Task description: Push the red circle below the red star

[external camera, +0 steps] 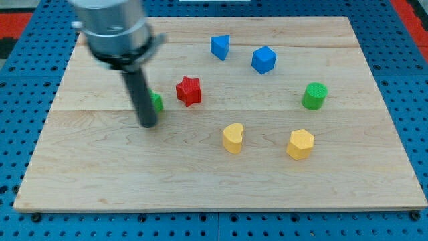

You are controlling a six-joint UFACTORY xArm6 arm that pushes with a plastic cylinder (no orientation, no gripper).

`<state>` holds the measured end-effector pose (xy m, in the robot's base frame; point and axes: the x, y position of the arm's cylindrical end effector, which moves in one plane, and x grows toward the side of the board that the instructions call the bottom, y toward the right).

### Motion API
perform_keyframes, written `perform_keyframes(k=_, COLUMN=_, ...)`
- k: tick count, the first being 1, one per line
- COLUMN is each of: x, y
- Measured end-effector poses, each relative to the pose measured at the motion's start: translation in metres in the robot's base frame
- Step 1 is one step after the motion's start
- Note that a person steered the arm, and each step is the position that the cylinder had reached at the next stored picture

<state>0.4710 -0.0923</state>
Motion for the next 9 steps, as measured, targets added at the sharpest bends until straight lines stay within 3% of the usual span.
perform_keyframes(k=1, x=-0.003, y=-0.086)
perform_keyframes(k=2, x=-0.023, y=-0.117)
perform_keyframes(k=4, x=-0.028, y=0.012)
perform_keyframes(k=5, x=-0.022, y=0.048)
perform_keyframes(k=7, x=-0.021, y=-0.02)
perform_keyframes(k=8, x=-0.048, y=0.006)
perform_keyframes(k=9, x=-0.053, y=0.083)
